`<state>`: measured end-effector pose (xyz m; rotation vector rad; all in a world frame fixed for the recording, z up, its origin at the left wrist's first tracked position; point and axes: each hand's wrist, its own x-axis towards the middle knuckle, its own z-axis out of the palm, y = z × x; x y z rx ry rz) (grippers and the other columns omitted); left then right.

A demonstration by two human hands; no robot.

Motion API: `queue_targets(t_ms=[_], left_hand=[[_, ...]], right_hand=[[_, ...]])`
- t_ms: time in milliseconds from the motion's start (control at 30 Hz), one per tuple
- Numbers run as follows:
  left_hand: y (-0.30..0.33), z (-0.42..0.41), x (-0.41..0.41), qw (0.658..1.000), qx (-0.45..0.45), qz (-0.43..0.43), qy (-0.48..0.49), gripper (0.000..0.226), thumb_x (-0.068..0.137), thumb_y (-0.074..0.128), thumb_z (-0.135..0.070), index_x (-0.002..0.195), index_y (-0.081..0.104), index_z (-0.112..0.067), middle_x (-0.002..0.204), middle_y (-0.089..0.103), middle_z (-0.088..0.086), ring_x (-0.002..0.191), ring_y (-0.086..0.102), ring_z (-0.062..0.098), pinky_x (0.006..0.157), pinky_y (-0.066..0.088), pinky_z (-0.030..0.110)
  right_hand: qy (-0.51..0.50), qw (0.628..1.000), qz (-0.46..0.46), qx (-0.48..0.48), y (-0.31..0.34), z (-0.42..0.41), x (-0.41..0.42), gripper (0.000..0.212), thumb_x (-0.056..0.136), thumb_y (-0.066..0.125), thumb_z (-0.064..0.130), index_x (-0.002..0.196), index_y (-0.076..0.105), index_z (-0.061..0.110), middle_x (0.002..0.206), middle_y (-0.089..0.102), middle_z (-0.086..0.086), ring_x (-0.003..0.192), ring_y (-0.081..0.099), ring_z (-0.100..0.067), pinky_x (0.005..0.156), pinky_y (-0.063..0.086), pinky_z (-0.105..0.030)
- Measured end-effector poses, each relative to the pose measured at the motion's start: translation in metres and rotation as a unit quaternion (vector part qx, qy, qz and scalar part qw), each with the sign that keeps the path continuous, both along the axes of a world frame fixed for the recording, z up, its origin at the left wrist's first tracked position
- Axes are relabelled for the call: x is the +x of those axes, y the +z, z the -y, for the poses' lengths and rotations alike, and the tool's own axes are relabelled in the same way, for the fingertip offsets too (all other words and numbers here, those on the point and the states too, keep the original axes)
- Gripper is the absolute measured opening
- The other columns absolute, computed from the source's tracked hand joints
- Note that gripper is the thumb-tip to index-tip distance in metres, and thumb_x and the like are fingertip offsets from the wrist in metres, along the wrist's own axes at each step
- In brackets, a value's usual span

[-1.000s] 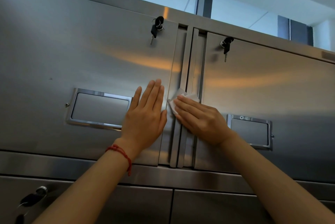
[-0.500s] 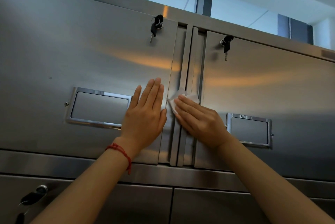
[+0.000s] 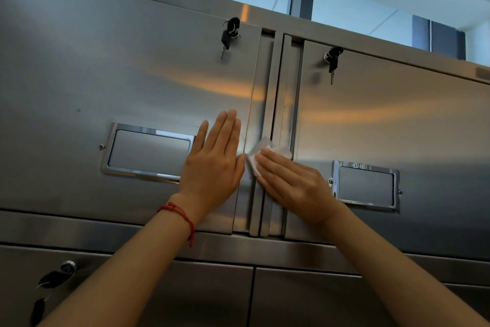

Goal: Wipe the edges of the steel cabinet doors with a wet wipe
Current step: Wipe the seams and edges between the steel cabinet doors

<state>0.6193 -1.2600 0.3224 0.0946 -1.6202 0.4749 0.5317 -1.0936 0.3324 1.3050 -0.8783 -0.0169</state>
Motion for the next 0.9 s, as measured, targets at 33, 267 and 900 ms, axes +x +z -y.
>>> queue_targets(t_ms=[33,267,900], left_hand=[[0.0,0.0,0.0,1.0,0.0,0.001,0.001,0.059,0.095,0.023,-0.033,0.139,0.033,0.004,0.147,0.029,0.022,0.137,0.027,0.034,0.11,0.026,0.051],[-0.001,0.0,-0.001,1.0,-0.002,-0.004,-0.004,0.059,0.095,0.023,-0.033,0.139,0.032,0.004,0.147,0.028,0.022,0.137,0.026,0.034,0.111,0.025,0.051],[-0.002,0.002,-0.003,1.0,0.014,0.019,0.011,0.061,0.095,0.017,-0.036,0.144,0.021,0.001,0.152,0.018,0.019,0.141,0.015,0.03,0.115,0.015,0.047]], right_hand=[[-0.006,1.0,-0.007,0.008,-0.001,-0.001,0.0,0.018,0.085,0.064,0.009,0.095,0.072,-0.004,0.107,0.067,-0.02,0.106,0.062,-0.031,0.079,0.056,-0.039],[-0.011,1.0,-0.009,-0.017,-0.002,-0.001,0.004,0.019,0.085,0.063,0.009,0.095,0.072,-0.004,0.106,0.067,-0.021,0.105,0.063,-0.031,0.08,0.056,-0.038],[-0.002,0.973,0.119,-0.196,-0.05,0.037,0.015,0.022,0.088,0.058,0.01,0.097,0.07,-0.006,0.105,0.067,-0.023,0.103,0.063,-0.031,0.083,0.055,-0.037]])
